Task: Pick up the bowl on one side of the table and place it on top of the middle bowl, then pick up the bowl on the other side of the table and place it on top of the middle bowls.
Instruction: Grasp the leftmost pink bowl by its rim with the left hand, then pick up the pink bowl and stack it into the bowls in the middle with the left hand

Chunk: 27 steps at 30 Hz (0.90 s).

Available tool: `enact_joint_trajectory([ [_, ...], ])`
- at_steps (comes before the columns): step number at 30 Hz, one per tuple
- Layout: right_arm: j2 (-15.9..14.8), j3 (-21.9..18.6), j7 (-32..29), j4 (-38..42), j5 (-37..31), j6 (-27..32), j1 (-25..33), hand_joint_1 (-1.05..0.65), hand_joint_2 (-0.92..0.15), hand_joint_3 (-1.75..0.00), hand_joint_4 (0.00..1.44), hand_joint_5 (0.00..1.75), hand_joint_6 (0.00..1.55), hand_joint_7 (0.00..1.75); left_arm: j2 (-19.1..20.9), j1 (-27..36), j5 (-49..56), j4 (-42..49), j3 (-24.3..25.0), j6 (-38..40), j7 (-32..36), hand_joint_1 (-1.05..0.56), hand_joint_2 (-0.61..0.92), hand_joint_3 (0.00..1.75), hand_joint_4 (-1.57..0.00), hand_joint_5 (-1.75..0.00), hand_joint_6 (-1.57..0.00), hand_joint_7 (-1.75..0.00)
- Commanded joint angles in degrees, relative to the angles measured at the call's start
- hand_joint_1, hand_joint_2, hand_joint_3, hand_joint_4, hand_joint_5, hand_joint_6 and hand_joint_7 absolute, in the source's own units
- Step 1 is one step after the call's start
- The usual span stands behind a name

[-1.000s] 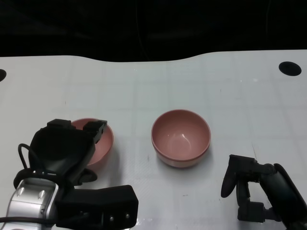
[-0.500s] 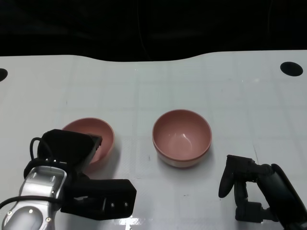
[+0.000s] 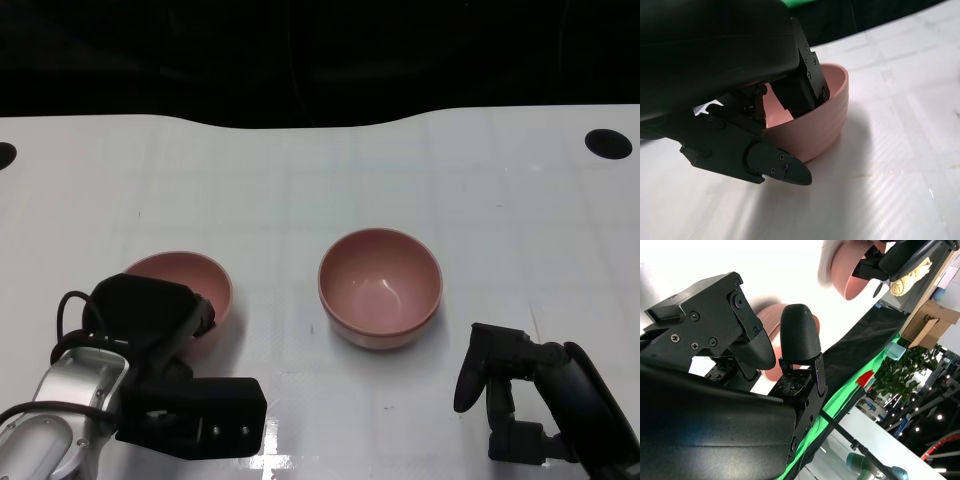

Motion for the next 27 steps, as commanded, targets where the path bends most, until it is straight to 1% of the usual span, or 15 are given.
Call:
enact_joint_trajectory([
  [1,-0.3,-0.5,-0.3,-0.6,0.0,0.3,0.4,-0.05,-0.19,-1.64,0.95,1.75,0.8,1.56,1.2,-0.7,-1.2,0.3,0.8,-0.9,4.0,-0.26,0.91,0.02,-0.87,-1.74,-0.91,-0.94],
  [3,-0.3,-0.5,-0.3,-0.3,0.0,-0.1,0.3,-0.05,-0.19,-1.63,0.95,1.75,0.81,1.55,1.1,-0.8,-1.2,-0.6,0.9,-0.4,5.4,-0.24,0.92,0.06,-0.83,-1.75,-0.72,-1.4],
  [5,-0.4,-0.5,-0.3,-0.3,0.0,-0.2,0.3,-0.05,-0.2,-1.62,0.95,1.75,0.81,1.54,1.1,-0.8,-1.0,-1.4,1.0,-0.4,6.6,-0.23,0.92,0.11,-0.81,-1.75,-0.66,-1.51],
  [7,-0.4,-0.4,-0.2,-0.4,0.0,-0.2,0.4,-0.06,-0.2,-1.62,0.95,1.75,0.81,1.55,1.2,-0.8,-1.2,-2.4,1.1,-0.6,7.4,-0.23,0.92,0.15,-0.78,-1.75,-0.66,-1.45],
  [9,-0.3,-0.4,-0.3,-0.5,0.0,-0.1,0.5,-0.06,-0.2,-1.62,0.95,1.75,0.81,1.55,1.2,-0.6,-1.7,-3.9,1.5,-1.1,7.9,-0.27,0.92,0.22,-0.75,-1.75,-0.71,-1.28],
  [10,-0.3,-0.4,-0.3,-0.5,-0.1,-0.2,0.5,-0.06,-0.2,-1.62,0.95,1.75,0.81,1.55,1.2,-0.5,-1.8,-4.7,1.7,-1.0,7.8,-0.28,0.92,0.25,-0.74,-1.75,-0.72,-1.27],
  [12,-0.3,-0.4,-0.4,-0.4,-0.2,-0.2,0.5,-0.05,-0.19,-1.63,0.95,1.75,0.81,1.54,1.2,-0.4,-2.3,-6.0,1.9,-1.4,8.0,-0.28,0.92,0.29,-0.72,-1.75,-0.67,-1.41],
  [15,-0.2,-0.3,-0.4,-0.2,-0.1,-0.4,0.4,-0.05,-0.19,-1.64,0.95,1.75,0.82,1.54,0.9,-0.4,-3.4,-7.0,2.2,-3.0,9.9,-0.26,0.92,0.3,-0.76,-1.75,-0.82,-1.12],
  [16,-0.3,-0.4,-0.5,-0.1,-0.2,-0.6,0.4,-0.05,-0.19,-1.64,0.95,1.75,0.82,1.54,0.7,-0.5,-3.5,-7.5,2.2,-3.2,10.4,-0.26,0.92,0.3,-0.76,-1.75,-0.84,-1.1],
  [17,-0.3,-0.4,-0.6,-0.1,-0.3,-0.7,0.3,-0.05,-0.19,-1.64,0.95,1.75,0.82,1.54,0.6,-0.5,-3.6,-7.9,2.2,-3.3,10.6,-0.25,0.88,0.4,-0.77,-1.75,-0.84,-1.13],
  [18,-0.3,-0.4,-0.6,-0.1,-0.2,-0.7,0.3,-0.05,-0.18,-1.64,0.95,1.75,0.82,1.54,0.4,-0.6,-3.6,-8.4,2.2,-3.1,10.4,-0.25,0.8,0.56,-0.77,-1.75,-0.84,-1.16],
  [19,-0.2,-0.4,-0.5,-0.1,-0.1,-0.8,0.3,-0.05,-0.18,-1.64,0.95,1.75,0.82,1.54,0.3,-0.6,-3.5,-8.8,2.2,-2.9,10.2,-0.25,0.78,0.63,-0.77,-1.75,-0.84,-1.17],
  [23,-0.4,-0.4,-0.5,-0.4,-0.4,-0.5,0.4,-0.05,-0.18,-1.65,0.95,1.75,0.82,1.54,-0.9,-0.9,-4.3,-10.7,2.0,-4.2,11.2,-0.22,0.65,0.73,-0.8,-1.75,-0.85,-1.2],
  [25,-0.4,-0.4,-0.5,-0.3,-0.5,-0.6,0.4,-0.05,-0.19,-1.65,0.95,1.75,0.82,1.54,-1.3,-1.3,-4.5,-11.1,1.7,-4.8,11.3,-0.23,0.62,0.85,-0.79,-1.75,-0.83,-1.24],
  [27,-0.4,-0.4,-0.6,-0.1,-0.5,-0.7,0.4,-0.05,-0.19,-1.65,0.95,1.75,0.82,1.54,-2.2,-1.8,-5.0,-11.3,1.6,-5.5,11.6,-0.24,0.59,0.92,-0.79,-1.75,-0.85,-1.16],
])
